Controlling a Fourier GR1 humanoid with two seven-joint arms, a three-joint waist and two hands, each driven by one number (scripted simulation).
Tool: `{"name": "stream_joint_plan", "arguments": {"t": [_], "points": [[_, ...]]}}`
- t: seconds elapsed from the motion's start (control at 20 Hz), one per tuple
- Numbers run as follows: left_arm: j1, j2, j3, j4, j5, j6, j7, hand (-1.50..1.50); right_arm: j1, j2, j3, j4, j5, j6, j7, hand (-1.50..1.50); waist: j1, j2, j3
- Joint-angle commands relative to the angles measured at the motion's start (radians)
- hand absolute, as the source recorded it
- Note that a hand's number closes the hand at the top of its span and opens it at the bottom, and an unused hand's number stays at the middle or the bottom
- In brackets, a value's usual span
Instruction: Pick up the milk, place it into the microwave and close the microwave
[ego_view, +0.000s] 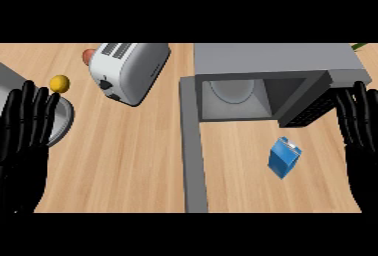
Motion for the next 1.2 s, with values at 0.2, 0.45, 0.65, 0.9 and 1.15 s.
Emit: {"name": "stream_joint_plan", "arguments": {"t": [0.2,0.45,0.65,0.9,1.15], "points": [[-0.05,0.062,0.118,0.049,0.095,-0.042,0.04,-1.5,-0.033,-0.032,0.157,0.025,0.092,0.069,0.158,-1.5,0.028,-0.016,-0.025],[0.034,0.02,0.125,0.072,0.192,-0.057,0.091,-1.5,-0.033,0.045,0.243,0.015,-0.119,0.133,0.31,-1.5,0.034,-0.017,-0.025],[0.186,-0.007,0.114,-0.009,0.174,-0.089,0.024,-1.5,0.06,0.066,0.33,-0.037,-0.062,0.111,0.307,-1.5,0.03,-0.018,-0.024],[0.234,-0.033,0.101,-0.068,0.178,-0.099,0.044,-1.5,0.156,0.048,0.357,-0.179,-0.005,0.078,0.343,-1.5,0.024,-0.019,-0.024],[0.282,-0.026,0.105,-0.15,0.199,-0.129,0.071,-1.5,0.158,0.04,0.329,-0.079,0.104,0.048,0.227,-1.5,0.026,-0.018,-0.024]]}}
